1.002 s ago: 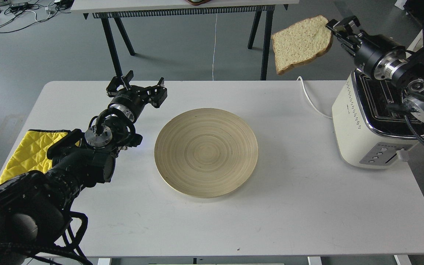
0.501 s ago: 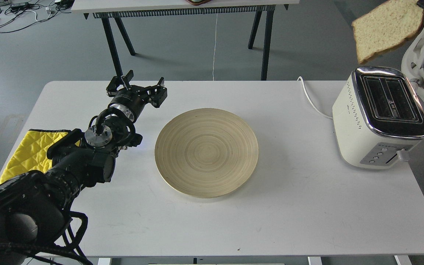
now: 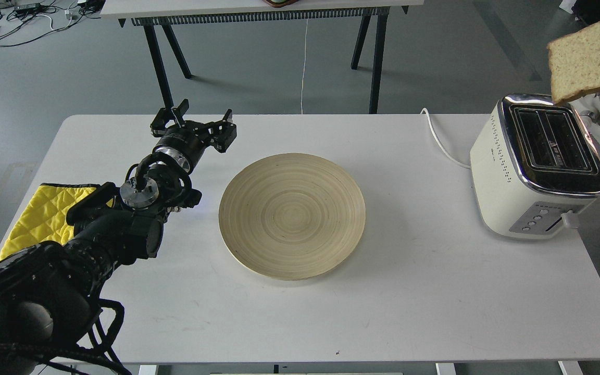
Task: Put bread in toaster with right arm
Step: 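Carry the bread slice with the right gripper up over the toaster, then lower the bread slice into the toaster slot with the right gripper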
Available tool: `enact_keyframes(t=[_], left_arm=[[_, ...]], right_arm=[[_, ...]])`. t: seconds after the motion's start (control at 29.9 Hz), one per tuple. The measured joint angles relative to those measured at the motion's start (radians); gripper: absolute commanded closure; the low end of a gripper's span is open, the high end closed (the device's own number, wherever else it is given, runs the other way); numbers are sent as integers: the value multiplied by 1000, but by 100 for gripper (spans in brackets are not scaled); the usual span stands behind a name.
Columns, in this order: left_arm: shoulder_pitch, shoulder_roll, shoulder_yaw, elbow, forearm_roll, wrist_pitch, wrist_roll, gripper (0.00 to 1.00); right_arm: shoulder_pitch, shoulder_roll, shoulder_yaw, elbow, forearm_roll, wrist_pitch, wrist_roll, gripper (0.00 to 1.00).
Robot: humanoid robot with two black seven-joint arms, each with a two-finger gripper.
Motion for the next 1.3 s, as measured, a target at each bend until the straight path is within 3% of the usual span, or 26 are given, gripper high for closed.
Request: enact_keyframes(t=[1.3], left_arm=[[0,0,0,0,0,0,0,0]], right_arm=[[-52,17,-32,42,7,-3,-7,99]])
